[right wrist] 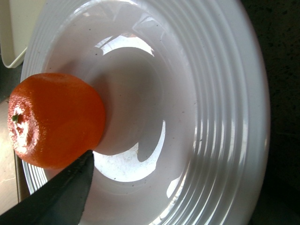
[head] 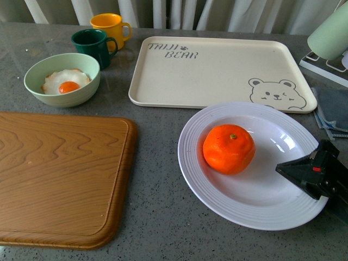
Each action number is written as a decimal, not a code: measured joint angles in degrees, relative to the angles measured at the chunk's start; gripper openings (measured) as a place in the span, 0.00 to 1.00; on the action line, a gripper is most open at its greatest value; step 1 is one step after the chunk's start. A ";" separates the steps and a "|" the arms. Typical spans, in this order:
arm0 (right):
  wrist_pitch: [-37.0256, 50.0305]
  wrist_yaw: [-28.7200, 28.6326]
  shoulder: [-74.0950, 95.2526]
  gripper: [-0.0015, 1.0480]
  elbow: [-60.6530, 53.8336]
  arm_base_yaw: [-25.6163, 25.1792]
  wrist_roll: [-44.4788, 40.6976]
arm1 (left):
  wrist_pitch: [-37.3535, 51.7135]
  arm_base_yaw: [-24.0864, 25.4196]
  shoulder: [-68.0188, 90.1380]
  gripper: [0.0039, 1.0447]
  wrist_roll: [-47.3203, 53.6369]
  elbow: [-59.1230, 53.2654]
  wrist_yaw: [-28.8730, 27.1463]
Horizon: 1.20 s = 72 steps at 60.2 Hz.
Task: Place orange and plate with both arms
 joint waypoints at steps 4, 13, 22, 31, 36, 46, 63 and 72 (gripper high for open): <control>0.00 0.24 0.48 0.64 0.09 -0.24 0.02 | 0.00 0.00 0.00 0.92 0.00 0.00 0.00; -0.39 1.03 1.49 0.42 0.17 -1.09 -0.02 | 0.00 0.00 0.00 0.92 0.00 0.00 0.00; -0.68 0.94 2.05 0.21 0.20 -1.57 1.07 | 0.00 0.00 0.00 0.92 0.02 0.00 0.00; -1.18 0.07 2.03 0.14 0.63 -2.03 4.44 | 0.00 0.00 0.00 0.92 0.00 0.00 0.00; -1.73 -0.26 1.68 0.14 0.59 -2.25 5.22 | 0.00 0.00 0.00 0.92 0.00 0.00 0.00; -4.24 -1.86 -1.44 0.12 -0.09 -3.21 5.51 | 0.00 0.00 0.00 0.92 0.00 0.00 0.00; -7.96 -6.51 -7.96 0.04 -0.59 -5.20 6.12 | 0.00 0.00 0.00 0.92 0.02 0.00 0.00; -10.84 -8.09 -10.91 0.03 -0.72 -6.86 6.62 | 0.00 0.00 0.00 0.92 0.00 0.00 0.00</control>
